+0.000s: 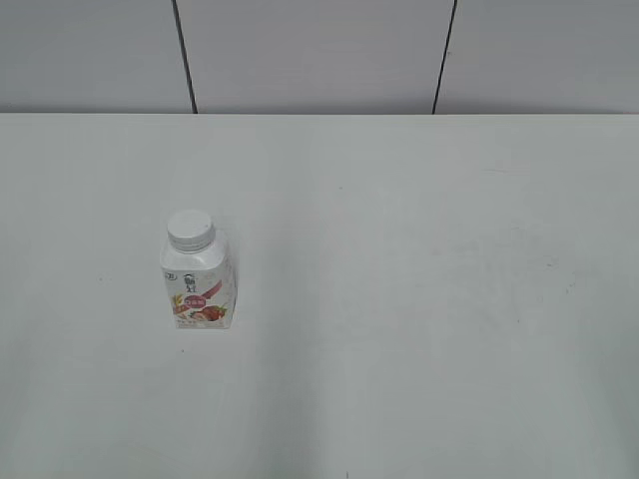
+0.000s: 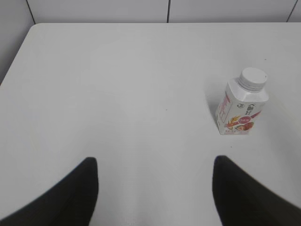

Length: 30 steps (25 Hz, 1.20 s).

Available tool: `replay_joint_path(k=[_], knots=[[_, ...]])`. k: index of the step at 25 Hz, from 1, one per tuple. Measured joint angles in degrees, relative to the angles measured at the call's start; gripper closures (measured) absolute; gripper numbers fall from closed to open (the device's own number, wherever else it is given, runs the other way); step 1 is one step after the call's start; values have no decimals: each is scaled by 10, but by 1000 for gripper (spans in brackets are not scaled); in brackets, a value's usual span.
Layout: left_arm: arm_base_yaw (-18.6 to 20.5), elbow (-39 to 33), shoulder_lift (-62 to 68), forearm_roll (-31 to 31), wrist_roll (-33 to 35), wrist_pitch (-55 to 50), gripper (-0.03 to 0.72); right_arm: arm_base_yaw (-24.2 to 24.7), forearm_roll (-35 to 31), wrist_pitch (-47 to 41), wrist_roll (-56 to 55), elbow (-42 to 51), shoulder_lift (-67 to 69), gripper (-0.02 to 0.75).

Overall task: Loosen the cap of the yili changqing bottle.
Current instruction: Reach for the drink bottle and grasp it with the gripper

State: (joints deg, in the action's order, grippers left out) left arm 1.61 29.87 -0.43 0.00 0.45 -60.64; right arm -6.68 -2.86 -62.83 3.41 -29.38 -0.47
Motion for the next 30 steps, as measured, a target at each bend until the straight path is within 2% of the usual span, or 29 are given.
replay_joint_path(k=[30], knots=[[0, 0, 0, 0, 0, 0, 218, 0, 0, 0, 0, 0, 0, 153]])
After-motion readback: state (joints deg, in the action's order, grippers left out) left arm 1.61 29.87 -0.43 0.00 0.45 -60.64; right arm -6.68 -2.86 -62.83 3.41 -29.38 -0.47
